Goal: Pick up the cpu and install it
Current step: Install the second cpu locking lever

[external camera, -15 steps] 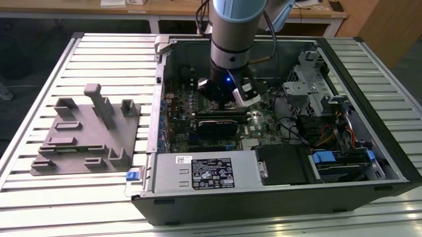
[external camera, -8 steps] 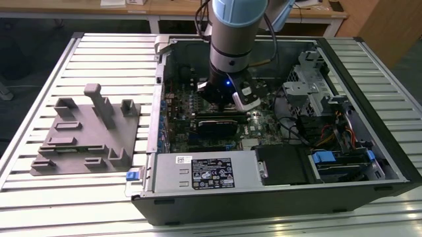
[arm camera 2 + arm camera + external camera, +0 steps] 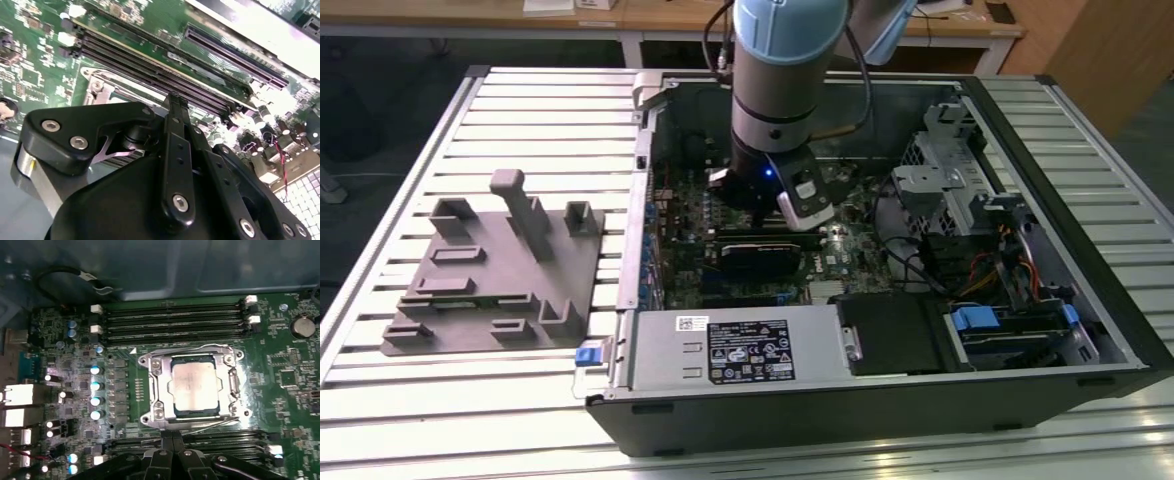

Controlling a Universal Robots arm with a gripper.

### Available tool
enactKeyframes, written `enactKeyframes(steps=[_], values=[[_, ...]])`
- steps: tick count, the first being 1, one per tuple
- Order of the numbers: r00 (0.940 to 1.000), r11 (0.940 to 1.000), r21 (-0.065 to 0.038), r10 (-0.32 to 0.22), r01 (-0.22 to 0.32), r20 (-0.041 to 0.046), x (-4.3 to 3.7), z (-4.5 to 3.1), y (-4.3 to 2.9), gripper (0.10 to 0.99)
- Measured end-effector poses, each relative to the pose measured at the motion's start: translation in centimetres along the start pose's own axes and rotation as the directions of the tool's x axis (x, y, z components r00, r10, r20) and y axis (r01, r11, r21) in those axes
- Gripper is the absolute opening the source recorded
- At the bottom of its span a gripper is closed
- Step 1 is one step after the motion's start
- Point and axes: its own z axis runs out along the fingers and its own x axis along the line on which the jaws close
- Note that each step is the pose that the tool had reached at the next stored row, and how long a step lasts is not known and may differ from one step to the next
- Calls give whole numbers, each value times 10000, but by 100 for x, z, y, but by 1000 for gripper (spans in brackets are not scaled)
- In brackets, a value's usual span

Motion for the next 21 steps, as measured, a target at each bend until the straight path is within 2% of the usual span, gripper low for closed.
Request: enactKeyframes(steps=[6,9,11,21], values=[[10000,9999,-171,1,-1,-13,13,61,-15,106],[10000,9994,-347,1,-2,-28,19,72,-31,106],[10000,9992,-399,1,-2,-32,25,73,-55,106],[10000,9987,-516,1,-4,-40,84,107,-103,106]])
